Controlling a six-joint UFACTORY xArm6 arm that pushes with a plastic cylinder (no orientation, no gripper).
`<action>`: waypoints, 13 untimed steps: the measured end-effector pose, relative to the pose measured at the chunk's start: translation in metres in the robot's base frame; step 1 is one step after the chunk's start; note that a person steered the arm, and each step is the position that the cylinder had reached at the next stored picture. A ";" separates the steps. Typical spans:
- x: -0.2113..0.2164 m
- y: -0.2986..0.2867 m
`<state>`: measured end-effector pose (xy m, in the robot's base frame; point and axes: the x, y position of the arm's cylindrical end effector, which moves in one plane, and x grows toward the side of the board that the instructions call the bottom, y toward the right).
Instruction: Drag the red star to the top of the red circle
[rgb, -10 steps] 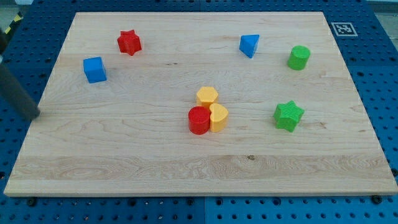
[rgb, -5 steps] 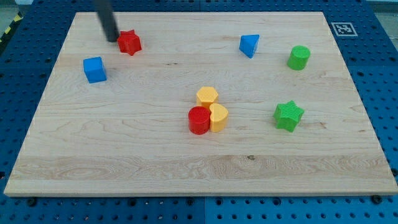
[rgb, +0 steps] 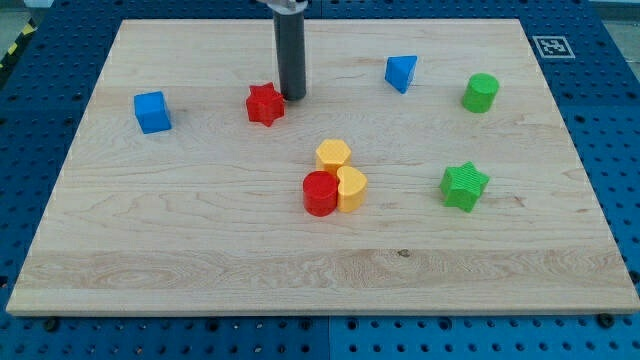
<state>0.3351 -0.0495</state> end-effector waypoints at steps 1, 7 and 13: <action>-0.009 -0.039; 0.041 0.047; 0.081 0.032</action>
<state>0.4156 -0.0174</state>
